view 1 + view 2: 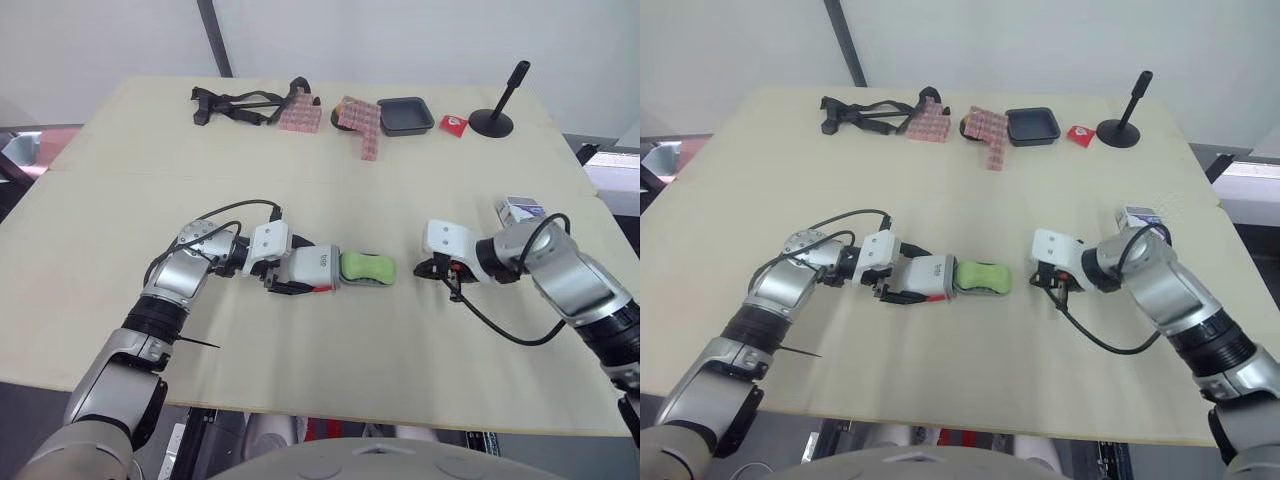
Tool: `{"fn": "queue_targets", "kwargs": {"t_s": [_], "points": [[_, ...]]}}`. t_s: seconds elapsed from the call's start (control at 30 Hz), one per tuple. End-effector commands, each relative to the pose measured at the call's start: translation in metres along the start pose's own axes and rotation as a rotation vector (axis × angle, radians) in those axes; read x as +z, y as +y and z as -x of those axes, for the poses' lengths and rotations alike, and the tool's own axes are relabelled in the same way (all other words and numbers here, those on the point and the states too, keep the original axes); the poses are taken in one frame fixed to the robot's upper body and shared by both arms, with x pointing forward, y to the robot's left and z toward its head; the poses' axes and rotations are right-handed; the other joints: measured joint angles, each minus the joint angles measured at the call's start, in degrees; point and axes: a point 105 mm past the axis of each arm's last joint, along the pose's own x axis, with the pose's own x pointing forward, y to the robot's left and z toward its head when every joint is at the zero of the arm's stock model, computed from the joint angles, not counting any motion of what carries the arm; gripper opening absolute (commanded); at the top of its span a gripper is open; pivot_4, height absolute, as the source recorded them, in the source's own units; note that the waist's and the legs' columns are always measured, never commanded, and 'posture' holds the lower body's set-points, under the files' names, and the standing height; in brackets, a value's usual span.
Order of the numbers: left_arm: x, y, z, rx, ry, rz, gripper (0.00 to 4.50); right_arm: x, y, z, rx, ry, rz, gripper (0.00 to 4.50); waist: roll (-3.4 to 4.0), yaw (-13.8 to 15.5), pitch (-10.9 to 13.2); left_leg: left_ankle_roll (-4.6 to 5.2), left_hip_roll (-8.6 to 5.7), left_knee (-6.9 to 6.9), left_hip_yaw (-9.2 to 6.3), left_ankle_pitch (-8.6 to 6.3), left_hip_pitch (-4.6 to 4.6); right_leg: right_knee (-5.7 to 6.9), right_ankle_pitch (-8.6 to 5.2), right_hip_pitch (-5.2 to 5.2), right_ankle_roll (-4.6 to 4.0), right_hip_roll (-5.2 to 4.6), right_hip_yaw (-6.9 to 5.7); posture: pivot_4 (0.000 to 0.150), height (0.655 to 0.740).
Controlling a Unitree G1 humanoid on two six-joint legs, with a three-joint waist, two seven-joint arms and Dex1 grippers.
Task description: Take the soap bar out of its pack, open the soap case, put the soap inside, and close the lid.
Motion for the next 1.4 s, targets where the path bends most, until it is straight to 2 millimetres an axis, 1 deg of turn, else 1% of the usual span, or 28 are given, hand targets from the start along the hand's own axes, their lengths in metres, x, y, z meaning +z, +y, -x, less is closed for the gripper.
{"fn": "queue_targets", "kwargs": {"t_s": [0.03, 0.13, 0.3, 0.53, 0.77, 0.97, 1.17, 1.3, 1.4], "points": [[0.005, 0.003, 0.002, 0.001, 0.000, -0.034, 3.49, 0.005, 0.004, -0.004, 0.009, -0.009, 0.033, 0.01, 0.00, -0.1, 0.0, 0.00, 0.00, 0.00, 0.00, 0.00, 0.01, 0.01, 0.00, 0.00, 0.00, 0.00, 0.00, 0.150, 0.7400], [0.005, 0.003, 0.002, -0.001, 0.000, -0.034, 3.49, 0.009, 0.007, -0.009, 0.026, -0.019, 0.045, 0.01, -0.02, -0.4, 0.0, 0.00, 0.01, 0.00, 0.00, 0.00, 0.03, 0.01, 0.00, 0.02, 0.00, 0.01, 0.01, 0.150, 0.7400], [0.005, 0.003, 0.002, -0.001, 0.003, -0.034, 3.49, 0.024, 0.013, -0.017, 0.050, -0.054, 0.062, 0.01, -0.02, -1.1, 0.0, -0.01, 0.03, -0.01, 0.00, 0.01, 0.07, 0.02, 0.00, 0.05, 0.00, 0.03, 0.00, 0.150, 0.7400], [0.004, 0.002, 0.002, 0.001, 0.004, -0.030, 3.49, 0.042, 0.019, -0.023, 0.079, -0.097, 0.079, 0.01, -0.02, -1.4, 0.0, -0.01, 0.04, -0.01, 0.00, 0.01, 0.07, 0.02, 0.00, 0.06, 0.00, 0.03, 0.00, 0.150, 0.7400], [0.003, 0.001, 0.001, -0.002, 0.005, -0.025, 3.49, 0.051, 0.012, -0.023, 0.060, -0.110, 0.098, 0.01, -0.01, -1.3, 0.0, -0.01, 0.03, -0.01, 0.00, 0.01, 0.06, 0.02, 0.00, 0.06, 0.00, 0.02, 0.00, 0.150, 0.7400], [0.003, 0.000, 0.000, -0.003, 0.004, -0.025, 3.49, 0.064, 0.007, -0.025, 0.045, -0.142, 0.124, 0.01, -0.01, -1.4, 0.0, -0.01, 0.03, -0.01, 0.00, 0.01, 0.06, 0.02, 0.00, 0.06, 0.00, 0.02, -0.01, 0.150, 0.7400], [0.003, 0.000, -0.002, -0.003, 0.001, -0.024, 3.49, 0.077, 0.010, -0.030, 0.061, -0.171, 0.141, 0.01, -0.01, -1.3, 0.0, -0.01, 0.02, -0.01, 0.00, 0.01, 0.07, 0.02, 0.00, 0.06, 0.00, 0.01, -0.01, 0.150, 0.7400], [0.003, 0.000, -0.003, -0.002, -0.002, -0.024, 3.49, 0.082, 0.012, -0.034, 0.069, -0.180, 0.144, 0.01, -0.01, -1.1, 0.0, -0.01, 0.01, -0.01, 0.00, 0.01, 0.06, 0.02, 0.00, 0.06, 0.00, 0.00, -0.01, 0.150, 0.7400], [0.004, 0.000, -0.004, -0.002, -0.005, -0.023, 3.49, 0.081, 0.011, -0.034, 0.064, -0.182, 0.136, 0.01, -0.01, -1.1, 0.0, -0.01, 0.01, -0.01, 0.00, 0.01, 0.07, 0.02, 0.00, 0.06, 0.00, 0.00, -0.01, 0.150, 0.7400]]}}
